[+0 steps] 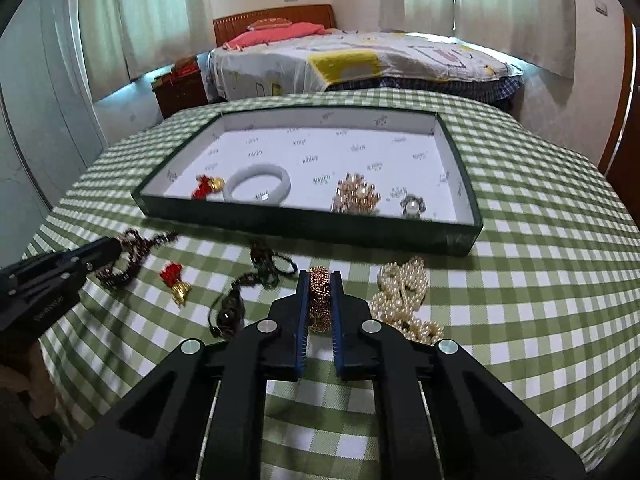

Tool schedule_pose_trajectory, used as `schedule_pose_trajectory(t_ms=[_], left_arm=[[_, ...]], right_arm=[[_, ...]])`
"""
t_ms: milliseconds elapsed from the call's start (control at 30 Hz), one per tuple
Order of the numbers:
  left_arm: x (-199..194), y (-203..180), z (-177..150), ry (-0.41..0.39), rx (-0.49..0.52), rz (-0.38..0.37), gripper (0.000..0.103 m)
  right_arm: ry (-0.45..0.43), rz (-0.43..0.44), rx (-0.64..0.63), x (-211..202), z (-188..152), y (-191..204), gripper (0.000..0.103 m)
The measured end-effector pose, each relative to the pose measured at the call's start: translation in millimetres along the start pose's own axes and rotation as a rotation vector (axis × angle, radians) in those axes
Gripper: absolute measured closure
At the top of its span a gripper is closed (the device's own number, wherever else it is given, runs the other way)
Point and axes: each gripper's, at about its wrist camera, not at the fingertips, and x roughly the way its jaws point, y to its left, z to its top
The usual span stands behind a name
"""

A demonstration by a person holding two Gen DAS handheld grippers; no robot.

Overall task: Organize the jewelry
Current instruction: 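Carry the silver brooch and gold chain into the box and open both grippers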

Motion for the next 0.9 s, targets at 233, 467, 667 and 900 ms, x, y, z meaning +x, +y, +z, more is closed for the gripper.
schedule_pose_trajectory(t_ms=[233,467,667,900], left_arm=[[-6,1,16,-0.033,-0.015,-0.012,0.091],[-7,-1,45,-0.075,-0.025,-0.027,0.091],[-9,-9,75,-0.138,-0.012,-0.041,0.091],[12,-15,119,-0.178,0.001,-0.05,0.091]], right_arm=[[-0.063,0.014,0.018,-18,19,-4,0.093],[-0.13,0.019,0.014,-28,47,-6,0.093],[-0.187,0.011,0.016,-28,77,-13,0.093],[-0.228,-0.005,0.018,-10,119,-30,0.093]])
